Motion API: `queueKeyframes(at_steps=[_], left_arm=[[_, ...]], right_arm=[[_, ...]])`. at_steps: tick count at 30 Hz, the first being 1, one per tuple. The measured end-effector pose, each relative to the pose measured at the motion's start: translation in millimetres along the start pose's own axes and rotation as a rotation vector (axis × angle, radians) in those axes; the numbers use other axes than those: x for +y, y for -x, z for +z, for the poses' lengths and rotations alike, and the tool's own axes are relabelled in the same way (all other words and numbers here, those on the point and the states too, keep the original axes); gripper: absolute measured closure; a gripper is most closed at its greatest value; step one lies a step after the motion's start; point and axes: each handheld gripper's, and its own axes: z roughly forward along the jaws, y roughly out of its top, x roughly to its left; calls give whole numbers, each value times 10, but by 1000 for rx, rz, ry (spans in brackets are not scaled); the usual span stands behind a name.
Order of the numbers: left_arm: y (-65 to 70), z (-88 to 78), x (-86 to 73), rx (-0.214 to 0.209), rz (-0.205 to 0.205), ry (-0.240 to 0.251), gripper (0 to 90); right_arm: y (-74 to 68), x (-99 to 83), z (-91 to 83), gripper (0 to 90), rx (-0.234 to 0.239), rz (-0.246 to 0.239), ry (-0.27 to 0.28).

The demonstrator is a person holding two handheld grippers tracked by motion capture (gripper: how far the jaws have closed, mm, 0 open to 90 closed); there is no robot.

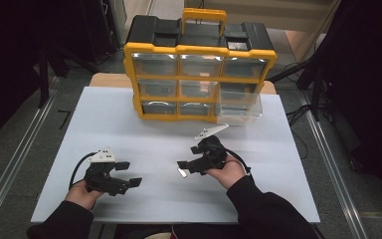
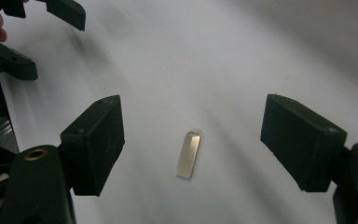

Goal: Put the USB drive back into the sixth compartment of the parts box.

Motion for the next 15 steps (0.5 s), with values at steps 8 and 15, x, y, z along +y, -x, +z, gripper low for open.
queueKeyframes(at_steps=[8,15], left_arm=[[-1,-3,-1,-2,0,0,215],[2,-2,0,-4,4,0,215]], right_arm=[[-18,45,67,196,-2,-8,-9],[-46,36,101,191,-18,-21,-21]])
